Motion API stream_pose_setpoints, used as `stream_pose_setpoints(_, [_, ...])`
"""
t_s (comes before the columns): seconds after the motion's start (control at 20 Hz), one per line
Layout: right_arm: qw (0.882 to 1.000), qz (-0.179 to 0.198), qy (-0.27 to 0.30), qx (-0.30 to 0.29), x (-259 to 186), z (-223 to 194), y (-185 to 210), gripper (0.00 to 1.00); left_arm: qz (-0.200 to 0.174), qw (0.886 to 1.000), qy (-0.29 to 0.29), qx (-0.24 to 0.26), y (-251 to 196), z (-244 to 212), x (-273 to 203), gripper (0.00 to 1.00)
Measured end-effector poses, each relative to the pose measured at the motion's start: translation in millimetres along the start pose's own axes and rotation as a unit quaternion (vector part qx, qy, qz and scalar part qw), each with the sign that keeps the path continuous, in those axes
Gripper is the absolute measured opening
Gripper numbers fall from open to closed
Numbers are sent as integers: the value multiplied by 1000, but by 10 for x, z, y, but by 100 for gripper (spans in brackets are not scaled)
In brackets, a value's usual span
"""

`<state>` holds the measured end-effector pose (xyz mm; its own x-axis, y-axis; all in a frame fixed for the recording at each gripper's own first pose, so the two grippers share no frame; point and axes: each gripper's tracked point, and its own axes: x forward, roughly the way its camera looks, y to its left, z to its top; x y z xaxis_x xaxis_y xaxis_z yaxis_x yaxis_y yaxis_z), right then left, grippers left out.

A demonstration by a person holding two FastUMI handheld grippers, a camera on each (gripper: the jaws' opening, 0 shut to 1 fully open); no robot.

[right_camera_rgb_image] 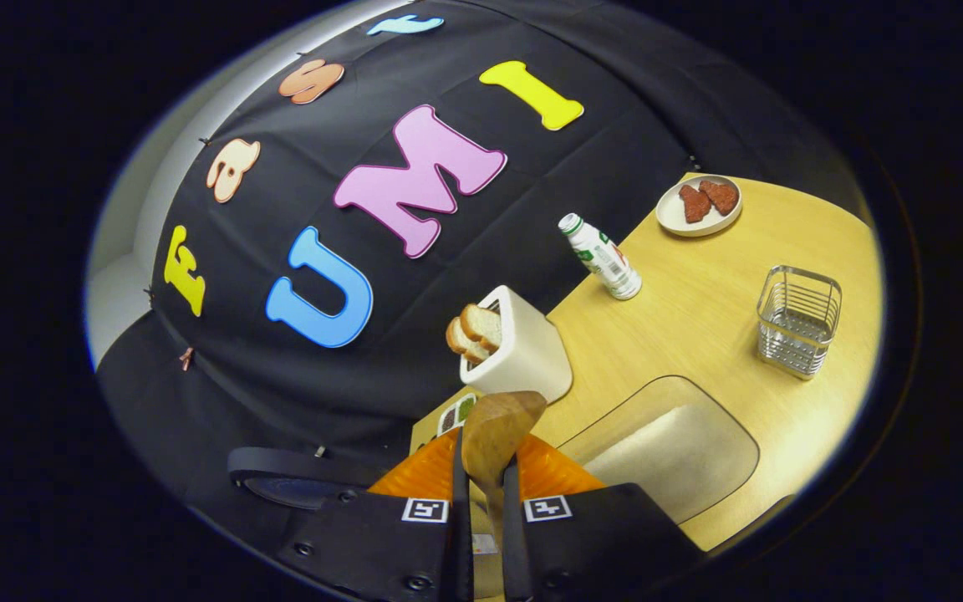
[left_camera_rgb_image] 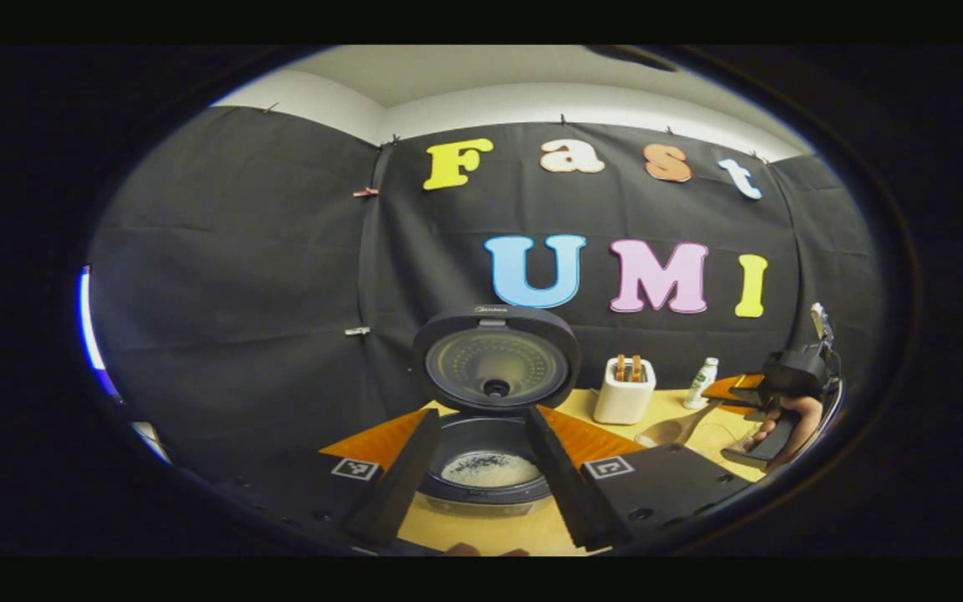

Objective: Close the left gripper, press the button to open the rice cooker; take a wooden spoon from the chopstick holder with the right hand, scoop a spoonful of rice and pour it into the rice cooker, then put the wooden spoon back into the chopstick holder.

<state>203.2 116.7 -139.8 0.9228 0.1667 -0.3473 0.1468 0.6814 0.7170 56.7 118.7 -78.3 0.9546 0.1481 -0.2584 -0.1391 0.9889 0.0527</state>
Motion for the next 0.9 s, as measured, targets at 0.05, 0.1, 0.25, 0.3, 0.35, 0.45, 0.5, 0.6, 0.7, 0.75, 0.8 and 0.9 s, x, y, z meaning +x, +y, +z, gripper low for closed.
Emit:
stream_pose_setpoints(0.05, [1000, 6, 5, 1, 5, -33, 113, 18, 11, 1000, 1, 3, 62, -14, -6, 74])
stream_pose_setpoints(0.1, [1000, 13, 10, -2, 14, -75, 220, 18, 22, 1000, 7, 3, 137, -40, 11, 74])
stream_pose_setpoints(0.25, [998, 43, 30, -25, 51, -301, 620, 18, 33, 999, 11, -15, 239, -81, -13, 74])
stream_pose_setpoints(0.3, [997, 53, 38, -30, 52, -379, 740, 18, 38, 999, 13, -16, 285, -88, -16, 74])
stream_pose_setpoints(0.35, [996, 61, 45, -37, 58, -466, 845, 18, 42, 999, 14, -16, 320, -98, -18, 74])
stream_pose_setpoints(0.45, [994, 76, 58, -56, 86, -637, 1022, 18, 49, 999, 12, -15, 379, -88, -38, 74])
stream_pose_setpoints(0.5, [992, 82, 64, -68, 103, -717, 1096, 18, 51, 999, 10, -14, 403, -74, -46, 74])
stream_pose_setpoints(0.6, [990, 88, 72, -87, 135, -843, 1206, 18, 63, 998, 11, -9, 476, -99, -64, 74])
stream_pose_setpoints(0.7, [986, 94, 82, -110, 165, -993, 1279, 18, 63, 998, 12, -11, 470, -96, -85, 74])
stream_pose_setpoints(0.75, [984, 99, 85, -120, 169, -1048, 1331, 18, 62, 998, 12, -12, 472, -110, -89, 74])
stream_pose_setpoints(0.8, [982, 103, 87, -134, 182, -1104, 1368, 18, 64, 998, 13, -12, 481, -110, -86, 74])
stream_pose_setpoints(0.9, [973, 119, 85, -178, 146, -1190, 1484, 18, 66, 998, 15, -15, 499, -121, -85, 74])
